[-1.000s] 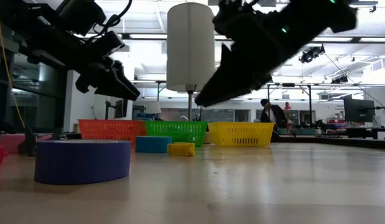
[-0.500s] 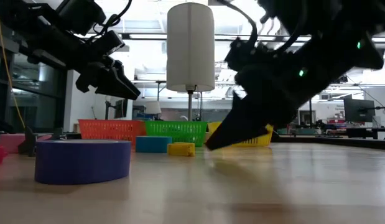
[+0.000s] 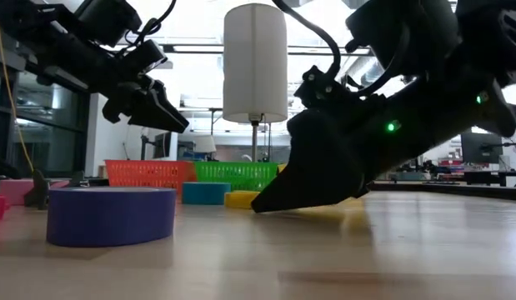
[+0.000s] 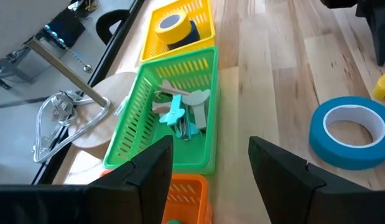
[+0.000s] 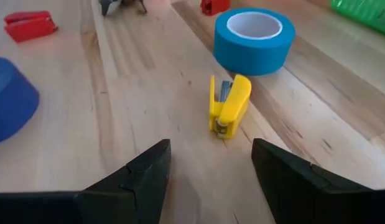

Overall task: Pick and place Stapler, Stapler remover, tape
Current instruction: Put the yellow stapler into the orange bin

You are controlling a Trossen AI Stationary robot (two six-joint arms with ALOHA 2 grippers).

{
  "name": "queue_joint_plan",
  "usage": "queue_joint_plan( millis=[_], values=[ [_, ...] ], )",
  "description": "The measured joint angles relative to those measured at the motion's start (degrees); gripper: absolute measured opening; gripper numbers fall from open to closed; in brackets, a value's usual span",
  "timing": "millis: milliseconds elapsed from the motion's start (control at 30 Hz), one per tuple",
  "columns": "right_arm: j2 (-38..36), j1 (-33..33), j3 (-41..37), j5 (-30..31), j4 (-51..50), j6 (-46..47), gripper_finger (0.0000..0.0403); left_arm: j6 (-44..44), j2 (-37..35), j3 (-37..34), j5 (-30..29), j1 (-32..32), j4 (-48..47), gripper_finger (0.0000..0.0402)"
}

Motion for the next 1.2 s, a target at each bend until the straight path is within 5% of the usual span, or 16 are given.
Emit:
queue_joint_plan(
  millis=[667, 1200],
  values=[
    [6.8, -0.7, 0.5, 7.9, 11.1, -4.5, 0.0215, 0.0, 0.0, 0.0, -0.5, 0.0, 0.3, 0.0205],
    [6.9, -1.7, 0.4, 7.7, 11.2, -5.1, 0.0104, -0.1, 0.0, 0.0, -0.6, 0.0, 0.2, 0.0205]
  ],
)
